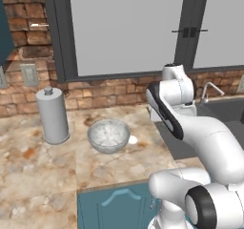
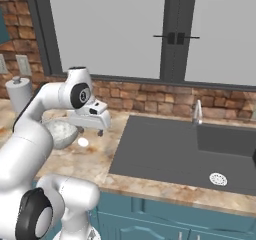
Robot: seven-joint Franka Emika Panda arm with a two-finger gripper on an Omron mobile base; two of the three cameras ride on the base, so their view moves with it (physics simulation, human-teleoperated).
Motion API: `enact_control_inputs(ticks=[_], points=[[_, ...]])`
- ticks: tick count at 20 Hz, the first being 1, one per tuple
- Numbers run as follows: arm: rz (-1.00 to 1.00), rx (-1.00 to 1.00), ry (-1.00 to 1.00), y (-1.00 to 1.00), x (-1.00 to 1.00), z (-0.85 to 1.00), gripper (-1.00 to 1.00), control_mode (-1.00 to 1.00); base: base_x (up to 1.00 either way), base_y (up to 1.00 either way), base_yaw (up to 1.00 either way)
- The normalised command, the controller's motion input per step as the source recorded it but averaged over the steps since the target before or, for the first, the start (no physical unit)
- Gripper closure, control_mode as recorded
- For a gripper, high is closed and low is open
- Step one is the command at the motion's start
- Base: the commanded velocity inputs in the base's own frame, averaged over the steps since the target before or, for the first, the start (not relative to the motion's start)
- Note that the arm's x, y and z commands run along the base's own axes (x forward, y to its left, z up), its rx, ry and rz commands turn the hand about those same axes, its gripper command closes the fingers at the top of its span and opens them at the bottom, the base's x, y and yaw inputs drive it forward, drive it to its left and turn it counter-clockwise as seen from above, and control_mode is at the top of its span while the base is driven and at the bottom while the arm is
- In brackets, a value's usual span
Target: Gather the eggs and milk located in the vicinity of the sink area and place them right next to the bowl.
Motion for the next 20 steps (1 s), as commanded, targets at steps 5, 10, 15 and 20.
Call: enact_control_inputs(ticks=[5, 10, 15, 20], points=[[0.0, 0.0, 0.0, 0.0, 0.0, 0.0, -1.0, 1.0, 0.0, -0.86, 0.0], [0.0, 0.0, 0.0, 0.0, 0.0, 0.0, -1.0, 1.0, 0.0, -0.91, 0.0], [0.0, 0.0, 0.0, 0.0, 0.0, 0.0, -1.0, 1.0, 0.0, -0.92, 0.0], [0.0, 0.0, 0.0, 0.0, 0.0, 0.0, -1.0, 1.0, 0.0, -0.79, 0.0]])
